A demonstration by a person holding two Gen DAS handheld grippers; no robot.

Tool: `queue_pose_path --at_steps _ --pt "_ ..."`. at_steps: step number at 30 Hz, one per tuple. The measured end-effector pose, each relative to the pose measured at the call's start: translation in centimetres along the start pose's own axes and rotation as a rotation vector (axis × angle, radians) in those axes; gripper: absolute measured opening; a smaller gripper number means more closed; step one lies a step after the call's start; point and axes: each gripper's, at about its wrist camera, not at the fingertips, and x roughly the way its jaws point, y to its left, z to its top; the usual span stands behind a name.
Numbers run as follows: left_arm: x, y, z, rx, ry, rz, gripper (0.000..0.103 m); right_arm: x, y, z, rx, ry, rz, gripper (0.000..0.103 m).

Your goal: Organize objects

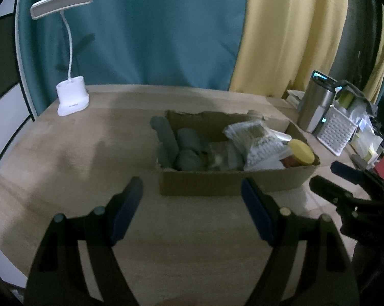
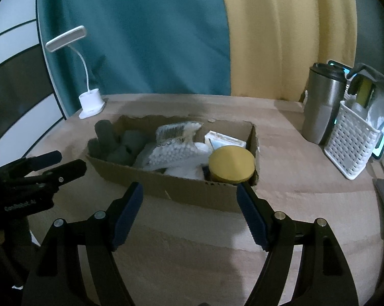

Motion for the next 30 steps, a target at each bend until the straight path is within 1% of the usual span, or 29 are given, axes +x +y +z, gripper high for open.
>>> queue_pose_path --at_steps 11,30 --pt "-0.51 0.2 -0.56 0.005 0.004 0.005 0.081 -0.12 0.0 -0.8 0.009 0.014 -0.02 0.079" --pt "-0.64 0.69 -0.81 0.007 0.007 -0.007 0.081 -0.05 0.66 -0.81 0.0 0.024 -0.039 0.079"
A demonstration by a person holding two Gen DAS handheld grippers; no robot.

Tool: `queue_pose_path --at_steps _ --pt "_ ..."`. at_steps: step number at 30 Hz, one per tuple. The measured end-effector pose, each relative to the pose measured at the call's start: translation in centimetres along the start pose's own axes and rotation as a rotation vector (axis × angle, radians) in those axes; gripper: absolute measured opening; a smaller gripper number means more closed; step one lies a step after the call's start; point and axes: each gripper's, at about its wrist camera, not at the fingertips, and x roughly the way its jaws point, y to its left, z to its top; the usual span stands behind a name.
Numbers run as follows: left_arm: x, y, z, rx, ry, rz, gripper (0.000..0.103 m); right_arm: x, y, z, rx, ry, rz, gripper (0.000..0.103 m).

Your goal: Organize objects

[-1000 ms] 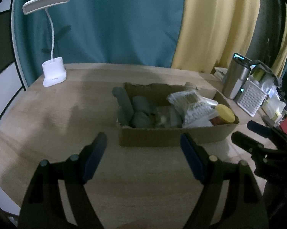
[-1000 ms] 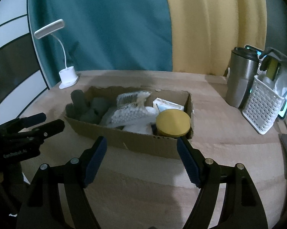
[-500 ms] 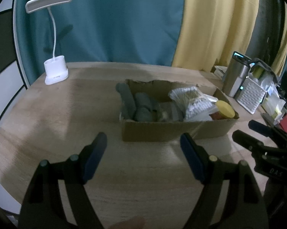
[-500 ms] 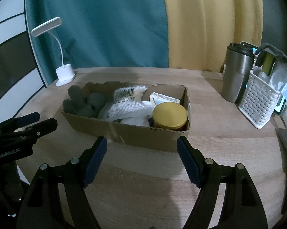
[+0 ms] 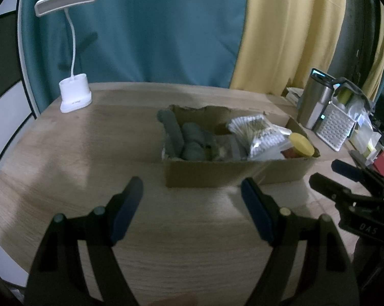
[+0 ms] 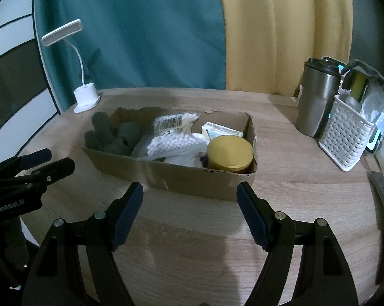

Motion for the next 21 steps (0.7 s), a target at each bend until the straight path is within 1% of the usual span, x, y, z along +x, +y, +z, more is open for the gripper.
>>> queue_pose_path --at_steps 21 --pt "0.25 -0.16 0.13 0.007 0.008 -0.008 0.081 0.12 0.25 0.03 -0.006 0.005 -0.003 0.079"
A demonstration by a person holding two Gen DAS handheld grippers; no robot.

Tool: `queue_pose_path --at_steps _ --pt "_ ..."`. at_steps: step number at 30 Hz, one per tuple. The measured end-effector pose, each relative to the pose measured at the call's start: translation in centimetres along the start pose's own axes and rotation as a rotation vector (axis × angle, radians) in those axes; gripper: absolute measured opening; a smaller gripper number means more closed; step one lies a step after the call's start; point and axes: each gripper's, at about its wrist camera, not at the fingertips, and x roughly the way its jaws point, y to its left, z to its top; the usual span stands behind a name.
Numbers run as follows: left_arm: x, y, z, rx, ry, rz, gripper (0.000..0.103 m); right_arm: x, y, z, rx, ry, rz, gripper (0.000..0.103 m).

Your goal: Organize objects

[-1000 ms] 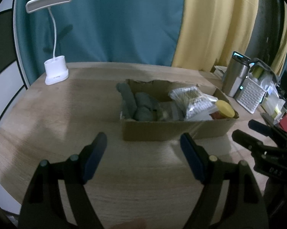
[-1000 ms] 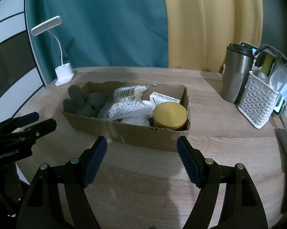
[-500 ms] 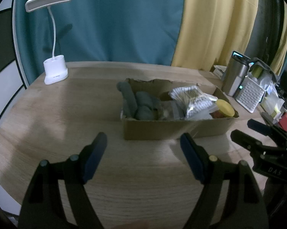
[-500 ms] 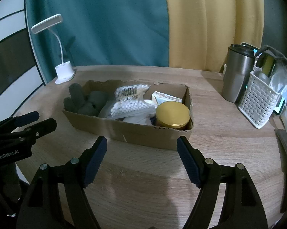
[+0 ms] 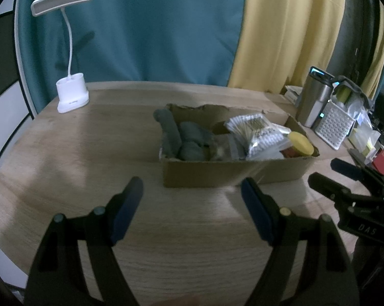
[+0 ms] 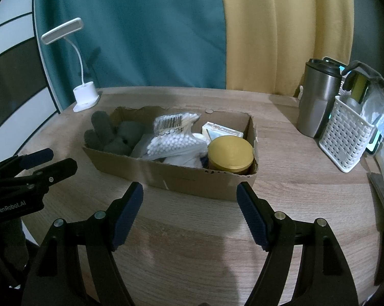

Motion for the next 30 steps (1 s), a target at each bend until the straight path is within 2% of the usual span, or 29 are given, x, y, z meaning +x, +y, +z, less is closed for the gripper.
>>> queue_pose_path --at_steps 30 --pt "0.34 0.12 -0.13 -0.003 0.009 0.004 0.081 0.06 -0.3 0.09 0.002 0.005 -0.003 0.079"
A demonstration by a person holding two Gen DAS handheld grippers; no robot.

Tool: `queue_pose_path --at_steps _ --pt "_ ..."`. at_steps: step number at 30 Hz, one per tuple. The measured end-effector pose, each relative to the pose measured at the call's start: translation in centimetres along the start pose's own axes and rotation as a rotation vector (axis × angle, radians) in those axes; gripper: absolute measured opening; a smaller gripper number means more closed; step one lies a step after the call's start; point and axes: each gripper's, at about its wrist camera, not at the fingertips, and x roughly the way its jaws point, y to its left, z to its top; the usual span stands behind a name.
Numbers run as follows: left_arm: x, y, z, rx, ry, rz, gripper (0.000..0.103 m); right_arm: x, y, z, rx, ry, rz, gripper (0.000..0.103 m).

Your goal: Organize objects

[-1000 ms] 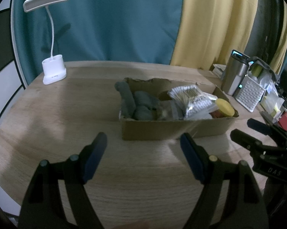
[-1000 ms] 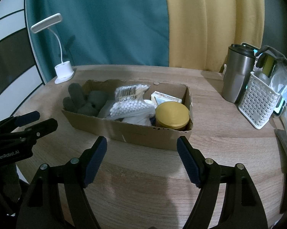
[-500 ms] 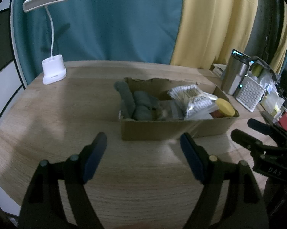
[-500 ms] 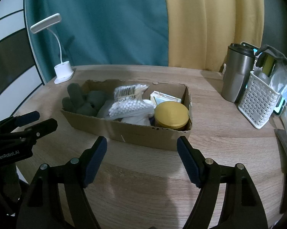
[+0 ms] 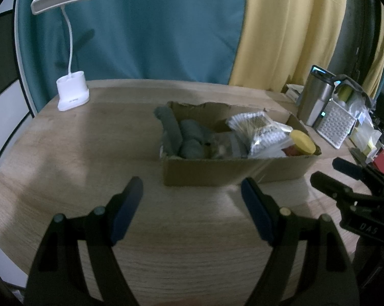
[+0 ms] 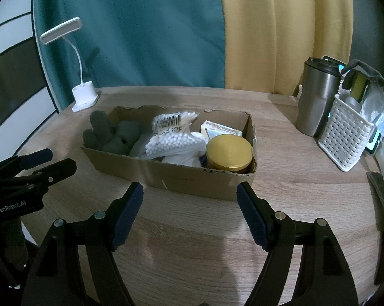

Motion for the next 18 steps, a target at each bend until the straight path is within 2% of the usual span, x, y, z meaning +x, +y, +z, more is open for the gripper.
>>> queue_pose_path --at_steps 18 --pt "0.05 0.14 -0.06 -0.001 0.005 0.001 0.081 0.03 -0.06 -0.02 0.001 0.002 -0.002 0.079"
